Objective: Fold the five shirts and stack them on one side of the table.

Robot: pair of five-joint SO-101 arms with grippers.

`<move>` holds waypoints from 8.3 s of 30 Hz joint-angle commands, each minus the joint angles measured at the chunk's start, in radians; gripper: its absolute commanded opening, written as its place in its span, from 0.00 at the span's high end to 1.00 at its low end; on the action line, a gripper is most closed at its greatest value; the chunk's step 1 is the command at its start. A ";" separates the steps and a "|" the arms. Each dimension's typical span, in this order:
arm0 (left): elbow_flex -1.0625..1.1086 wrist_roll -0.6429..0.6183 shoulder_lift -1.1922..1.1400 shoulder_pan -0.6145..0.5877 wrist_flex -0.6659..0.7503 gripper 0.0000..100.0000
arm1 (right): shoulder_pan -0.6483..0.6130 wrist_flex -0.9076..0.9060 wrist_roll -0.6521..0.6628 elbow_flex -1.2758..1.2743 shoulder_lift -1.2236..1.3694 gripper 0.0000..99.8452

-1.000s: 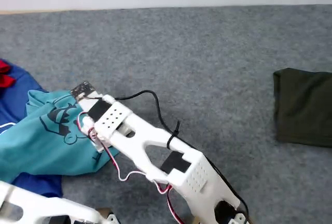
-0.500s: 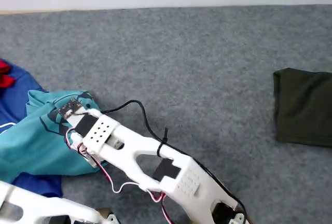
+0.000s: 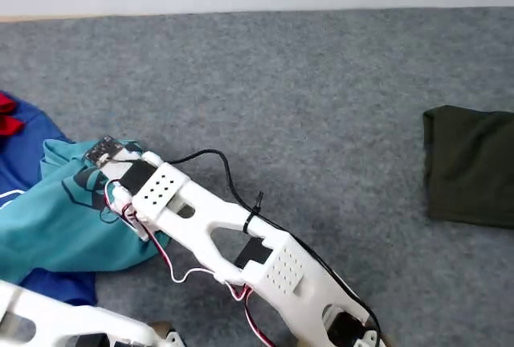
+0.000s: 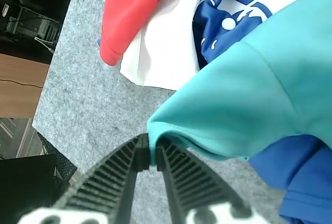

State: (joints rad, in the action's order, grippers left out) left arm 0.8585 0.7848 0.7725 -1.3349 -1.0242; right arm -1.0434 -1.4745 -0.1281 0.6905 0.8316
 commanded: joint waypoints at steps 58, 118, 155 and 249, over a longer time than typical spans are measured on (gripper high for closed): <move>-1.296 -0.466 0.020 0.783 -0.437 1.00 | 0.811 -0.314 0.238 0.284 -0.964 0.99; -1.302 -0.436 -0.833 1.091 -0.273 1.00 | 0.990 0.475 0.304 -0.147 -0.389 0.99; -0.986 -0.104 -0.684 1.149 -0.690 1.00 | 0.880 0.090 0.391 0.273 -0.025 0.75; -0.837 -0.146 -0.683 1.154 -0.531 1.00 | 0.819 -0.320 0.324 0.523 0.153 0.91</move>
State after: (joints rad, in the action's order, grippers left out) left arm 0.0269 0.6467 0.0376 -0.1826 -1.5719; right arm -0.2209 -1.7507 0.2002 1.1968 1.0296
